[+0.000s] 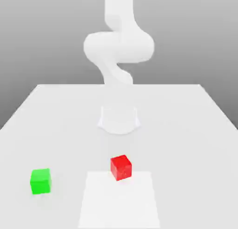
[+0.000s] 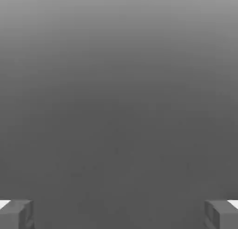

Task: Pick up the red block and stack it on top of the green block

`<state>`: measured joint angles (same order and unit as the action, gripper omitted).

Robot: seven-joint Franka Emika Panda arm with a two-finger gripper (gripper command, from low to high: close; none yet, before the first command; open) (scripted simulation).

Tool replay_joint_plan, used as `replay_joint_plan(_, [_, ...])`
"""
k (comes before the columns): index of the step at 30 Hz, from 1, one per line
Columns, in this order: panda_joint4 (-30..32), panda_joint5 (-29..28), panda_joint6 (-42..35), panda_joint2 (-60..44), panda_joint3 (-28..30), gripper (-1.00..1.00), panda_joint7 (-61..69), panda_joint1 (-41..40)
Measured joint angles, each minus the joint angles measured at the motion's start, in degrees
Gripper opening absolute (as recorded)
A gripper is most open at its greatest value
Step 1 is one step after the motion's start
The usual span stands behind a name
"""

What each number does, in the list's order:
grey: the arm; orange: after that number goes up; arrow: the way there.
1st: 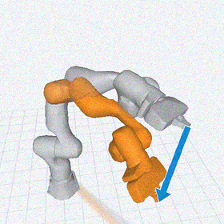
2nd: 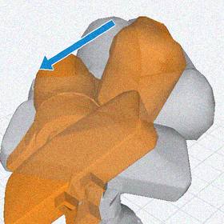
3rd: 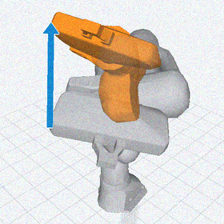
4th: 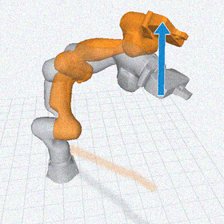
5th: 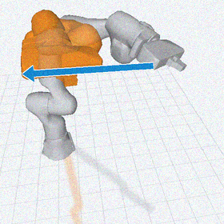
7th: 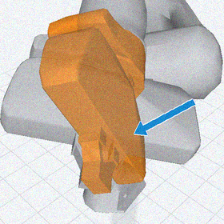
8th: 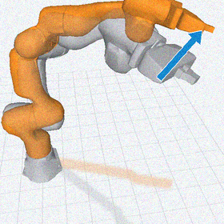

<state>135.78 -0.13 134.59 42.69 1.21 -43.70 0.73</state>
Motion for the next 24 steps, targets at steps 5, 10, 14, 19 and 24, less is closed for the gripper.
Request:
replay_joint_plan(5, [9.5,-0.3,6.8,-7.7,2.2,0.00,5.2,1.6])
replay_joint_plan(10, [19.1,-0.8,13.6,-15.6,3.6,0.00,10.3,3.1])
replay_joint_plan(14, [27.6,-1.7,19.7,-22.8,4.5,0.00,14.6,4.4])
replay_joint_plan(19, [35.0,1.3,28.0,-34.3,5.9,0.00,21.8,7.5])
replay_joint_plan(24, [34.0,9.9,30.4,-38.9,6.9,0.00,28.5,10.7])
